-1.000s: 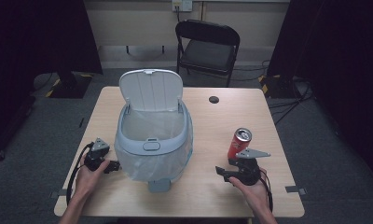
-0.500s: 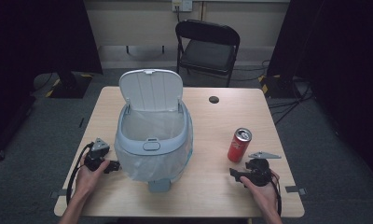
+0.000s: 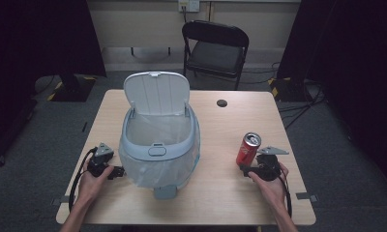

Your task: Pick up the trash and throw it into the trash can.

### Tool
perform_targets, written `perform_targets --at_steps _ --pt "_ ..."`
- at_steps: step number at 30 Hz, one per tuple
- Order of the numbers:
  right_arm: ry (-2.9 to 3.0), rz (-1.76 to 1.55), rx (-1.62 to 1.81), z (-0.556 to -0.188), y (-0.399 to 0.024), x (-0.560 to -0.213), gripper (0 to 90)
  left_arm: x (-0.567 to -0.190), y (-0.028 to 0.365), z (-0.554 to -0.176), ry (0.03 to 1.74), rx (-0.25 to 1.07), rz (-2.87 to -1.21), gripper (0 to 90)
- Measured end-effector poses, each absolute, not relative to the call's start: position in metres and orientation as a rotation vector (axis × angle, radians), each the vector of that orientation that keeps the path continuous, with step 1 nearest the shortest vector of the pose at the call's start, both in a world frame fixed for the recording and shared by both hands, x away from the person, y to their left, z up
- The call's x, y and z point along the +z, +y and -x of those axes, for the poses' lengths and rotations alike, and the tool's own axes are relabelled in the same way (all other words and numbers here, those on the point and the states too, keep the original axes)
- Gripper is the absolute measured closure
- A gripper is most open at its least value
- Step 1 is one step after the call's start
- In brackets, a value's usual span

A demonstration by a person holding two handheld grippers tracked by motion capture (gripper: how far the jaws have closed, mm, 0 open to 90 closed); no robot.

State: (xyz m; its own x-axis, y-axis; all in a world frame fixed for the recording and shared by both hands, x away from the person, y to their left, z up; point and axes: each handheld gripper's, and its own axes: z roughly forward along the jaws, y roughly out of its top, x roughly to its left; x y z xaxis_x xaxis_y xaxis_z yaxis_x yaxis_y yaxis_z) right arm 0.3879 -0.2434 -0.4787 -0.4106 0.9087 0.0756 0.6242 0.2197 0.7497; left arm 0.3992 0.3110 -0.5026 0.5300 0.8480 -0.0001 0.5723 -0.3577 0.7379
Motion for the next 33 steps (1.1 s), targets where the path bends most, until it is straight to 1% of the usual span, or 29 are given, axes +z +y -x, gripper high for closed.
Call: perform_targets --at_steps 5,10,14,15,16,17,21,23,27,33 --pt "2.111 -1.406 1.084 -0.391 -0.245 -0.478 18.0 -0.503 0.311 -0.399 1.148 0.505 -2.07 12.2" --pt "2.105 -1.36 1.068 -0.396 -0.24 -0.472 18.1 -0.503 0.311 -0.399 1.148 0.505 -2.071 12.2" --pt "2.098 -1.364 1.06 -0.401 -0.24 -0.475 20.1 -0.503 0.311 -0.399 1.148 0.505 -2.07 12.2" --pt "2.098 -1.357 1.058 -0.402 -0.24 -0.475 22.6 -0.503 0.311 -0.399 1.148 0.505 -2.069 12.2" --pt "2.098 -1.357 1.058 -0.402 -0.24 -0.475 22.6 -0.503 0.311 -0.399 1.148 0.505 -2.069 12.2" --pt "2.095 -1.351 1.05 -0.403 -0.24 -0.475 25.5 -0.503 0.311 -0.399 1.148 0.505 -2.07 12.2" --pt "2.099 -1.337 1.034 -0.408 -0.237 -0.474 25.7 -0.503 0.311 -0.399 1.148 0.505 -2.07 12.2" --pt "2.103 -1.327 1.025 -0.41 -0.235 -0.474 32.8 -0.503 0.311 -0.399 1.148 0.505 -2.069 12.2" --pt "2.108 -1.312 1.013 -0.41 -0.232 -0.474 33.4 -0.503 0.311 -0.399 1.148 0.506 -2.07 12.2" --pt "2.094 -1.313 1.092 -0.403 -0.23 -0.465 33.6 -0.503 0.311 -0.399 1.147 0.506 -2.071 12.2"
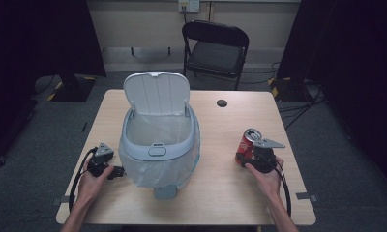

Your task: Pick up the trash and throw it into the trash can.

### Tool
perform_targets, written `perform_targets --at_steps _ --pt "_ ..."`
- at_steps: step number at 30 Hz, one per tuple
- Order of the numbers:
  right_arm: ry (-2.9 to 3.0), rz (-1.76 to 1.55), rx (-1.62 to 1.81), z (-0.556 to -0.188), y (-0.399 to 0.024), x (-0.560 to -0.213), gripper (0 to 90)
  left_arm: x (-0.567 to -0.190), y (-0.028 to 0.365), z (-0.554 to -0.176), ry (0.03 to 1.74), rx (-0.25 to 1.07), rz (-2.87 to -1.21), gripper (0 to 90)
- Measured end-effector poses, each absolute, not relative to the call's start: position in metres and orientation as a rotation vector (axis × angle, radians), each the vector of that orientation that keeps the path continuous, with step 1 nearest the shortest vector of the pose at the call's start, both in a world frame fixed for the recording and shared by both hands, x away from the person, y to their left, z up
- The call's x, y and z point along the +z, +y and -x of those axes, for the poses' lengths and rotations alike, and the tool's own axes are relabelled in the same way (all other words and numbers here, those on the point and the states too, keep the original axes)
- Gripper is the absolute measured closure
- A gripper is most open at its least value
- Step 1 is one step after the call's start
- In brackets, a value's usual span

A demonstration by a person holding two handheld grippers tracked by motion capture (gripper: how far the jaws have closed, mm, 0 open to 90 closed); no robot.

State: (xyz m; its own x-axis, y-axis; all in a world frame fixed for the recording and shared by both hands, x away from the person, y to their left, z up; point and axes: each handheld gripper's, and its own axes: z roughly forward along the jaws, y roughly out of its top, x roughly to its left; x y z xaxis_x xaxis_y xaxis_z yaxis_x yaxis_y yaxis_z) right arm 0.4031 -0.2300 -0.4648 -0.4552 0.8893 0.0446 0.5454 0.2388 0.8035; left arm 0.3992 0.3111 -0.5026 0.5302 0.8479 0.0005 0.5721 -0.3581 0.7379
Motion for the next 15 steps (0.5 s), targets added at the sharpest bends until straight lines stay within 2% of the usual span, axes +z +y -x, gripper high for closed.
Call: perform_targets --at_steps 15 --pt "2.161 -1.223 1.264 -0.388 -0.205 -0.438 33.7 -0.502 0.312 -0.399 1.137 0.502 -2.077 12.2"
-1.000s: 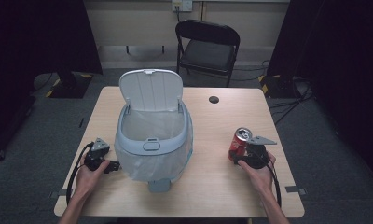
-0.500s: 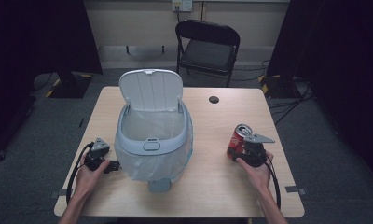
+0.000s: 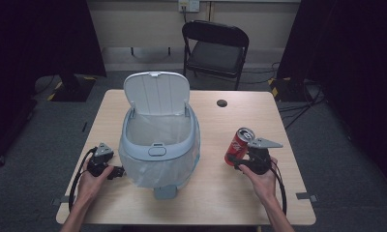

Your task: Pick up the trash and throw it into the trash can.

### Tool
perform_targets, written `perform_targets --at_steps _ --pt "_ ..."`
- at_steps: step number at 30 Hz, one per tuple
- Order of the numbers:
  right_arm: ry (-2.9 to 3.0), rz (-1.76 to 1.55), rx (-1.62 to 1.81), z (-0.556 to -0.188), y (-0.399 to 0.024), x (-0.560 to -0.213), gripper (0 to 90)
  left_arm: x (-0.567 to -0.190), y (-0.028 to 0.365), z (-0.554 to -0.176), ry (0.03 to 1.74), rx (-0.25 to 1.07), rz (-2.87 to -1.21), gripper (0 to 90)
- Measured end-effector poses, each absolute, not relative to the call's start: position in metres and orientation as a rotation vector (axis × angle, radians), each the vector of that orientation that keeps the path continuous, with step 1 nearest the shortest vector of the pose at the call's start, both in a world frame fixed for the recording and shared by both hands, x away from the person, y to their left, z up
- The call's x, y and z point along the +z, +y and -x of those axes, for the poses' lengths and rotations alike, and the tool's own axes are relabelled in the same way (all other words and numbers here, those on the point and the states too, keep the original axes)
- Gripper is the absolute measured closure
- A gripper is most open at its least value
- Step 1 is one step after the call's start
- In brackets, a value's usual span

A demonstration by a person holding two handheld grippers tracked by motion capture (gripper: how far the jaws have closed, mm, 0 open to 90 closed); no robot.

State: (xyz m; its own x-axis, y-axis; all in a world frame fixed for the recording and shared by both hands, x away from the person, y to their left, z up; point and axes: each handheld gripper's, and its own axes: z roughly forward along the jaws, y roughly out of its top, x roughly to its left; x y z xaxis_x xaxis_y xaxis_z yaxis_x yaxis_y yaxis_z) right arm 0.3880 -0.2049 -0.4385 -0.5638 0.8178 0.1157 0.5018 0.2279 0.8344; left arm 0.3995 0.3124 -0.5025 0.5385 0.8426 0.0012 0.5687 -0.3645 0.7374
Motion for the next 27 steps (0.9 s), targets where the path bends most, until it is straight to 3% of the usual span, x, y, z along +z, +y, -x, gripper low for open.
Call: perform_targets --at_steps 10,27 --pt "2.184 -1.206 1.397 -0.379 -0.197 -0.416 33.7 -0.502 0.314 -0.4 1.121 0.497 -2.086 12.2" --pt "2.188 -1.066 1.492 -0.367 -0.187 -0.343 33.9 -0.502 0.315 -0.4 1.118 0.493 -2.086 12.2"
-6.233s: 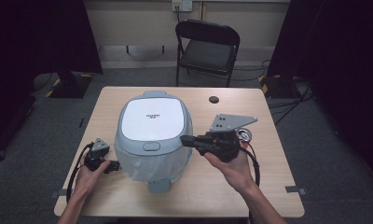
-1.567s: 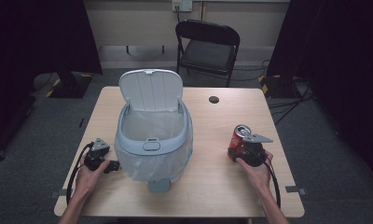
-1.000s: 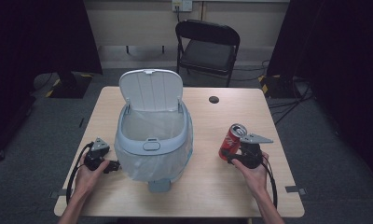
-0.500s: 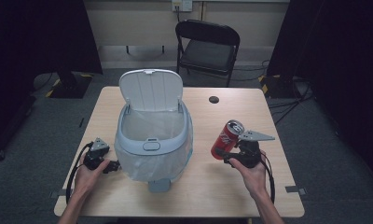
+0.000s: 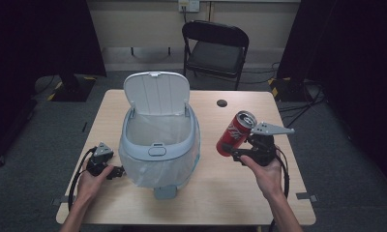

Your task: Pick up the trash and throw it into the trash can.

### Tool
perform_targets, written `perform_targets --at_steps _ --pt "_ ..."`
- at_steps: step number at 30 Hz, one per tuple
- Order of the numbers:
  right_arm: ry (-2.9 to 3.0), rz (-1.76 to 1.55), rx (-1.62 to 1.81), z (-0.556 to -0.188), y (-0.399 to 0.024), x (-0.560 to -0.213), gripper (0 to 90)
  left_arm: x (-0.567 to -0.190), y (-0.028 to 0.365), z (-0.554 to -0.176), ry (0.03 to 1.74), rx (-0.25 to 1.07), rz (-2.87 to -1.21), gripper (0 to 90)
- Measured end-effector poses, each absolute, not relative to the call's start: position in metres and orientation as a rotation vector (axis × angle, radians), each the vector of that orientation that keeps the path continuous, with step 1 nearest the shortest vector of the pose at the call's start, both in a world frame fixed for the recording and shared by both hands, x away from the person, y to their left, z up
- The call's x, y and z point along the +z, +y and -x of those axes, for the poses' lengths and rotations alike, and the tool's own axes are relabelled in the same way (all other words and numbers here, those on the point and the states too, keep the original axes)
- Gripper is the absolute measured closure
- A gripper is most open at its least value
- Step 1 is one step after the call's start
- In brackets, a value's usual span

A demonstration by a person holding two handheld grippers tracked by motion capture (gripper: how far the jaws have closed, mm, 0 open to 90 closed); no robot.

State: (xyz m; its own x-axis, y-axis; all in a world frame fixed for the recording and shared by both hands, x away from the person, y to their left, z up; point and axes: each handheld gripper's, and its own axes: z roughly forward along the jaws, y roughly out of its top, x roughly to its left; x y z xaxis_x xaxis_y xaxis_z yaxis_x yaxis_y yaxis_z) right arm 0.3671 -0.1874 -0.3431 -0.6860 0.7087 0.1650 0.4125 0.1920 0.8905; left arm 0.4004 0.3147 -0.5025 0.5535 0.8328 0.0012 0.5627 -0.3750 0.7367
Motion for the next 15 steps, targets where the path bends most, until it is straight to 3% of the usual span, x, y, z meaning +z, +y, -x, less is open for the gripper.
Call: perform_targets --at_steps 15 --pt "2.181 -0.969 1.574 -0.368 -0.184 -0.293 33.9 -0.502 0.315 -0.4 1.118 0.494 -2.086 12.1"
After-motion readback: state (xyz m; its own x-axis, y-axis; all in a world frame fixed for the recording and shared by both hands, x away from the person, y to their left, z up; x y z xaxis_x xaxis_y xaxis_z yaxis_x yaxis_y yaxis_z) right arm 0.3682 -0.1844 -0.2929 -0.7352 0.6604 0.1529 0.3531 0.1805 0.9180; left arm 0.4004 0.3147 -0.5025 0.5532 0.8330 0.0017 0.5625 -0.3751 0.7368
